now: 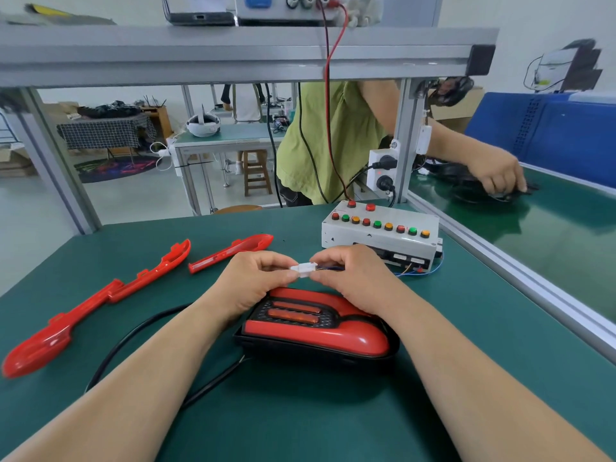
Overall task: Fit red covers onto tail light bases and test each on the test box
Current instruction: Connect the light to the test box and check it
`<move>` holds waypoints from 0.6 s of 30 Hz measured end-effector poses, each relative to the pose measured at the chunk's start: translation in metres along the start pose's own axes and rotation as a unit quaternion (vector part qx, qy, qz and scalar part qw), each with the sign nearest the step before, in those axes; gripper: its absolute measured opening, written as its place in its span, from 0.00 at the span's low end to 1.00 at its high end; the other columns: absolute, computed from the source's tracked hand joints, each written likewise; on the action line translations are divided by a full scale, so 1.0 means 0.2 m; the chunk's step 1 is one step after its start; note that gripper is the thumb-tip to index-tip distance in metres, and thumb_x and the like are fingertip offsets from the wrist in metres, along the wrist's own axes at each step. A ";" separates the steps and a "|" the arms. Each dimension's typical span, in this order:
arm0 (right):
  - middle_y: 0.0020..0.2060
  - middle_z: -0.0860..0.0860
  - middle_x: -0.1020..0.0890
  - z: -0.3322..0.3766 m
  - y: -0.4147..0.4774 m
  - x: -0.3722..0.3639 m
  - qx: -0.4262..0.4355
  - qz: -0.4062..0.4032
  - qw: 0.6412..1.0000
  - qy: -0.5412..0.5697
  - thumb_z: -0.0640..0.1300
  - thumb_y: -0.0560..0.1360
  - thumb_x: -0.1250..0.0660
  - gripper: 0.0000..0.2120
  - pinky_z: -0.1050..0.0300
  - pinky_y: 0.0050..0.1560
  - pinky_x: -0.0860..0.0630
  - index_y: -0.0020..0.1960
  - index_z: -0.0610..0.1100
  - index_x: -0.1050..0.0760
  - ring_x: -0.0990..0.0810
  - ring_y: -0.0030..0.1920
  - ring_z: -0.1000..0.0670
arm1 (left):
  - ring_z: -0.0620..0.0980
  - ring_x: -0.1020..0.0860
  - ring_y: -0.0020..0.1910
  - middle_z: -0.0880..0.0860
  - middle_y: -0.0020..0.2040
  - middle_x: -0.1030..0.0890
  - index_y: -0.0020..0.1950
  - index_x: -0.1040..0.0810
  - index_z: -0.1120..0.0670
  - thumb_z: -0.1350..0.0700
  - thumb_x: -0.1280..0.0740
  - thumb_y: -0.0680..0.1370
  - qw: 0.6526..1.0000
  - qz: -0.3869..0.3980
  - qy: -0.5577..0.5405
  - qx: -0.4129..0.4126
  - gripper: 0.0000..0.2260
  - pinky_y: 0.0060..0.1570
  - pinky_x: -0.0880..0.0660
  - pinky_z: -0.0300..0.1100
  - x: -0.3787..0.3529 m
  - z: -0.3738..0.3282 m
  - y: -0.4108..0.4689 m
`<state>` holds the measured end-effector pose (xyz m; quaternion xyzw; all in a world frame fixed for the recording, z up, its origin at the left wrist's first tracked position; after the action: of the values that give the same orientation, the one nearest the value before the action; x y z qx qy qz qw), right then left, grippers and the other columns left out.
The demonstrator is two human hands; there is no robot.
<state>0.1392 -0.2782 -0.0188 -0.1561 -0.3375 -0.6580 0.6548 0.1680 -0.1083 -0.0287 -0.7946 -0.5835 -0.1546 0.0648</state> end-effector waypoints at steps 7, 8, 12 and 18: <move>0.38 0.59 0.18 0.01 0.00 0.00 0.003 -0.007 1.000 -0.007 0.51 0.75 0.28 0.09 0.72 0.37 0.31 0.53 0.50 0.16 0.24 0.36 0.65 | 0.43 0.23 0.36 0.50 0.37 0.17 0.47 0.14 0.53 0.59 0.26 0.75 0.998 -0.003 0.052 -0.019 0.03 0.42 0.26 0.34 0.01 -0.02 0.01; 0.35 0.59 0.19 0.02 0.00 0.00 0.009 -0.010 1.000 -0.009 0.51 0.75 0.28 0.09 0.73 0.37 0.32 0.53 0.49 0.16 0.25 0.34 0.66 | 0.43 0.24 0.35 0.50 0.37 0.18 0.48 0.14 0.53 0.59 0.26 0.75 0.998 -0.006 0.060 -0.023 0.03 0.42 0.27 0.35 0.01 -0.02 0.01; 0.27 0.61 0.24 0.04 -0.01 0.01 0.020 -0.019 1.000 0.000 0.52 0.75 0.28 0.10 0.73 0.33 0.33 0.50 0.47 0.16 0.27 0.30 0.65 | 0.41 0.25 0.35 0.49 0.36 0.18 0.48 0.14 0.54 0.60 0.26 0.75 0.996 -0.018 0.070 -0.044 0.03 0.38 0.28 0.31 0.03 -0.04 0.01; 0.26 0.59 0.25 0.05 -0.02 0.03 0.028 -0.021 0.999 0.006 0.51 0.75 0.28 0.08 0.72 0.30 0.35 0.48 0.47 0.16 0.29 0.27 0.63 | 0.38 0.26 0.34 0.49 0.37 0.18 0.49 0.14 0.57 0.61 0.27 0.75 0.995 -0.023 0.075 -0.058 0.04 0.39 0.29 0.28 0.01 -0.07 0.00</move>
<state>0.1333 -0.2768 -0.0086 -0.1269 -0.3549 -0.6627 0.6471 0.1673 -0.1100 -0.0148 -0.7695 -0.5852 -0.2489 0.0590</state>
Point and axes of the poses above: each hand's wrist, its own y-axis towards the middle knuckle, its own x-axis out of the back of the hand, z = x × y, the point moved 7 cm from there along y, towards the middle knuckle
